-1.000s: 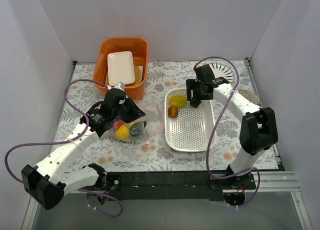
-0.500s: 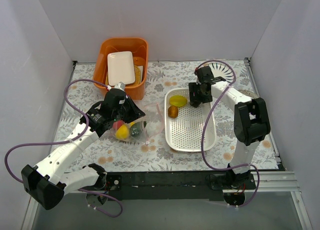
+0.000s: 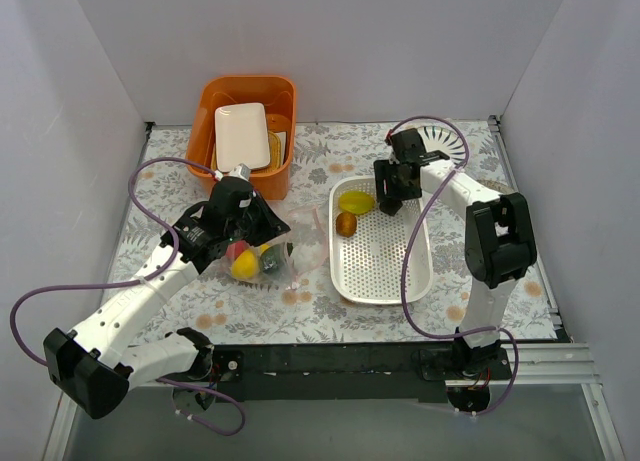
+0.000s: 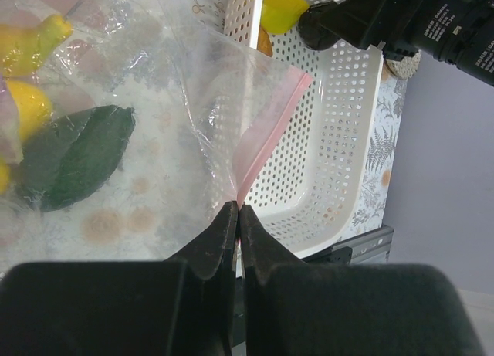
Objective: Place the food in the zip-top bag and seal the zipper
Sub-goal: Pick up the fake fruit from the bin.
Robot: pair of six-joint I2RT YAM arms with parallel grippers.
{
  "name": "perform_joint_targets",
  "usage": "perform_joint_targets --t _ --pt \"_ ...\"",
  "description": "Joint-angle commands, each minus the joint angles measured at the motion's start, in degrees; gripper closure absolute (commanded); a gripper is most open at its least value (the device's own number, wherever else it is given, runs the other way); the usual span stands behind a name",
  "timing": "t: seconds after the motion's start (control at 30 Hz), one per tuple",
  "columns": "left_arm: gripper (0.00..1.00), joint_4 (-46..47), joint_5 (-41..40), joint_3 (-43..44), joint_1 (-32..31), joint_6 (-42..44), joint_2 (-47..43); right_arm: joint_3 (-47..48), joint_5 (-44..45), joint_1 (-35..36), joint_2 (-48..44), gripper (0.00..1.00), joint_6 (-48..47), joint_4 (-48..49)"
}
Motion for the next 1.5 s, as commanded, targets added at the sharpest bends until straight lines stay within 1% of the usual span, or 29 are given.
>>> perform_joint_targets --t 0.0,0.1,0.3,0.47,0.77,1.13,1.37,1.47 --pt "1.0 -0.5 -0.85 1.71 -0.21 1.11 -0.72 4.13 1.44 -0.06 1.92 0.26 -1.49 0.41" --pt "1.0 0.29 -0.58 1.53 -0.3 1.82 -1.24 4.13 2.49 -0.06 1.84 0.27 -1.31 0.23" --pt "1.0 1.35 -1.11 0.65 -0.21 2.96 -3.35 0.8 3.99 -0.06 -0.53 0.26 -0.78 0.84" --pt "1.0 1.35 -0.58 0.39 -0.21 2.96 -3.88 -0.61 4.78 -0.06 -0.63 0.25 -1.57 0.85" --pt "1.0 0.82 -0.84 0.56 -0.21 2.78 -3.97 0.44 2.24 -0.06 1.39 0.26 -0.78 2.52" --pt "1.0 -0.58 -1.37 -0.57 -0.3 -0.03 -4.94 0.44 2.58 -0.06 3.33 0.26 -1.92 3.84" --pt "1.0 -2.96 -2.43 -0.05 -0.21 0.06 -2.92 0.44 2.41 0.03 4.29 0.26 -2.63 4.89" --pt "1.0 -2.79 -2.25 0.3 -0.3 -0.2 -2.21 0.96 1.97 -0.06 4.47 0.28 -2.89 4.63"
